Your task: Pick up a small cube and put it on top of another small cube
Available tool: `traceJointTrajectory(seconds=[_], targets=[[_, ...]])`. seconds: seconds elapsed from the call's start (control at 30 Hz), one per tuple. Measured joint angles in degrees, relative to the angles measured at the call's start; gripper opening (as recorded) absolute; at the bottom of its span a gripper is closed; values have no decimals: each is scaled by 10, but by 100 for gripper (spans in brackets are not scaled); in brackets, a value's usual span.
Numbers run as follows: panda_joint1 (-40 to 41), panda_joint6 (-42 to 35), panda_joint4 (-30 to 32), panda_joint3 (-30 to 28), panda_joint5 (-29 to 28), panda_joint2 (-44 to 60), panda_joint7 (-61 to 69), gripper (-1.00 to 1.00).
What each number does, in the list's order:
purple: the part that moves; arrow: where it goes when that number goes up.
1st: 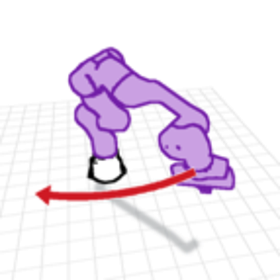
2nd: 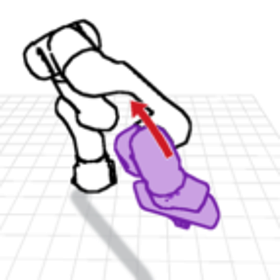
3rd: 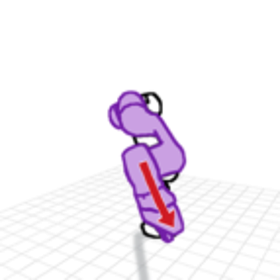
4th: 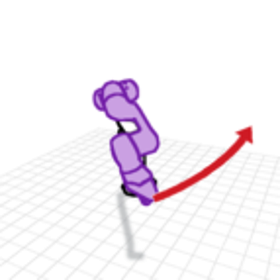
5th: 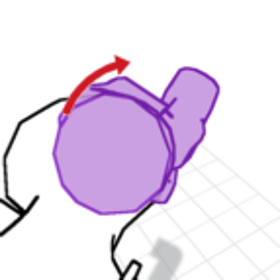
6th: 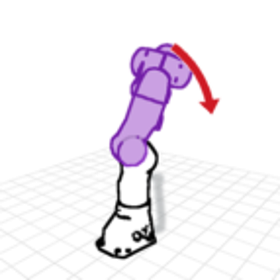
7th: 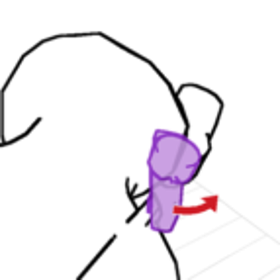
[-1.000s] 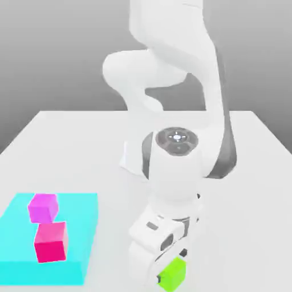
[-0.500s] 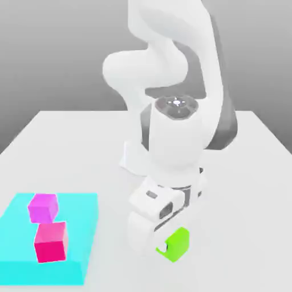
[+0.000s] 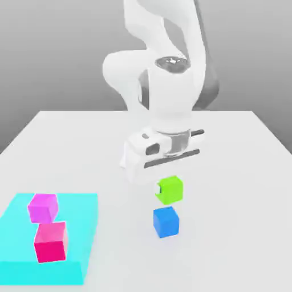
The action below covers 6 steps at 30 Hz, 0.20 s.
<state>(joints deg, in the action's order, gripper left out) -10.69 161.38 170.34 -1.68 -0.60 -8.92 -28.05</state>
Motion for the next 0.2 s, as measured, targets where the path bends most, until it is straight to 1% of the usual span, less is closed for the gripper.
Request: traceJointTrajectory(seconds=[0.1, 0.13, 0.2], targets=[[-2, 59, -2, 0, 3, 61, 2, -100], [-2, 74, -3, -1, 3, 77, 1, 100], [-2, 74, -3, -1, 3, 77, 1, 100]])
